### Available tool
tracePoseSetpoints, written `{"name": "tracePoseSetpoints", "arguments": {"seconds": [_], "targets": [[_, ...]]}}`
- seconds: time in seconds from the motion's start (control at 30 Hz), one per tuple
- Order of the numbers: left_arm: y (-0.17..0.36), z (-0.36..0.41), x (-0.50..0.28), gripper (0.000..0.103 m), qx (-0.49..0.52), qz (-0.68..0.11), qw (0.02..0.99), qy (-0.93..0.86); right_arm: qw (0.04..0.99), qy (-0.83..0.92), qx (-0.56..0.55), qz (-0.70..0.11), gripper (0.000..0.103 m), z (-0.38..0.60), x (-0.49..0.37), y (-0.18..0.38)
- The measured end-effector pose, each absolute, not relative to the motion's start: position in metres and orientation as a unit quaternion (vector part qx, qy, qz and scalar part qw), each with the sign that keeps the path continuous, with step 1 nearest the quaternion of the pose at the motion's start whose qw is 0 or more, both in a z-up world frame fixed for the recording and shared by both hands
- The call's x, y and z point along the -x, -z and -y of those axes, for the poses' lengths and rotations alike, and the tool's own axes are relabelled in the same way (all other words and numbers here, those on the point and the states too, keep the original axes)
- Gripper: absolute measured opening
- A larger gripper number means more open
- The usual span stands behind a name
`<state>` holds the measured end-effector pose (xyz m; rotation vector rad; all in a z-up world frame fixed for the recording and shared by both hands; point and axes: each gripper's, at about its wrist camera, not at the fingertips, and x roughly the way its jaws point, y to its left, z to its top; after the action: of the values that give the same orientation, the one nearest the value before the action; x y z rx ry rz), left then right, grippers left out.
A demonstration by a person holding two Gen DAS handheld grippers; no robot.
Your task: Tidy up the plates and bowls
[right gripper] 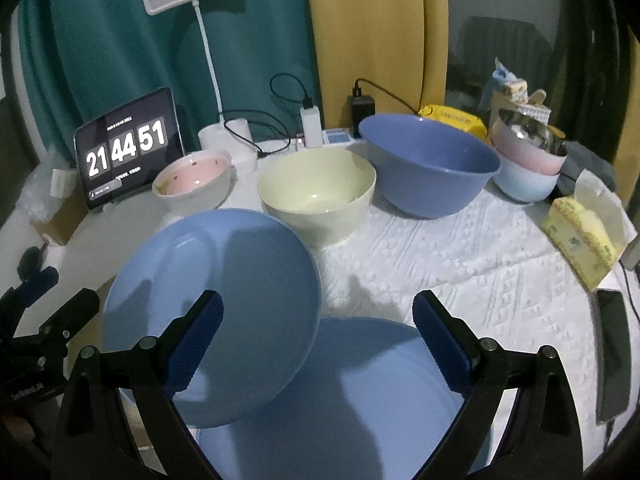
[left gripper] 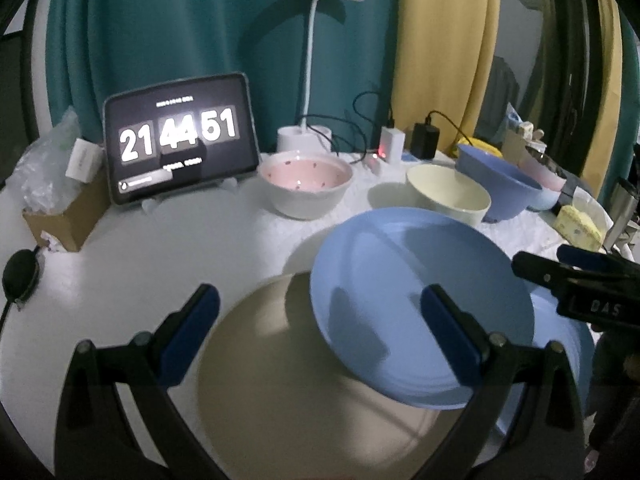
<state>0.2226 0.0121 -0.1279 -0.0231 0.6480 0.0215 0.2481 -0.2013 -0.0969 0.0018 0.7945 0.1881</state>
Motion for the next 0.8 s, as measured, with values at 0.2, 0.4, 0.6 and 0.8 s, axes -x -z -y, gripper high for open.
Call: {"name": "tracePoseSetpoints", "arguments": {"seconds": [0.2,0.4,0.6,0.8], "targets": [[0.138,-0.014,-0.234,0.09,0.017,-0.343,0.939,-0.01,0.911,-0.098,-0.004,-0.401,0.096,0.199,-0.26,0.109],[0.149,-0.014,-0.244,0.079,0.023,-0.371,0.928,0.002,0.902,-0.108,-0.011,-0.417,0.089,0.197,-0.27,0.119],[0.161,-0.011,-0.25,0.056,0.024,-0.399,0.917,0.009,0.893,-0.117,-0.007,-0.434,0.071,0.189,-0.276,0.128],[0.166,-0.009,-0.251,0.042,0.024,-0.406,0.913,0.016,0.888,-0.126,-0.003,-0.442,0.047,0.185,-0.279,0.132]]}}
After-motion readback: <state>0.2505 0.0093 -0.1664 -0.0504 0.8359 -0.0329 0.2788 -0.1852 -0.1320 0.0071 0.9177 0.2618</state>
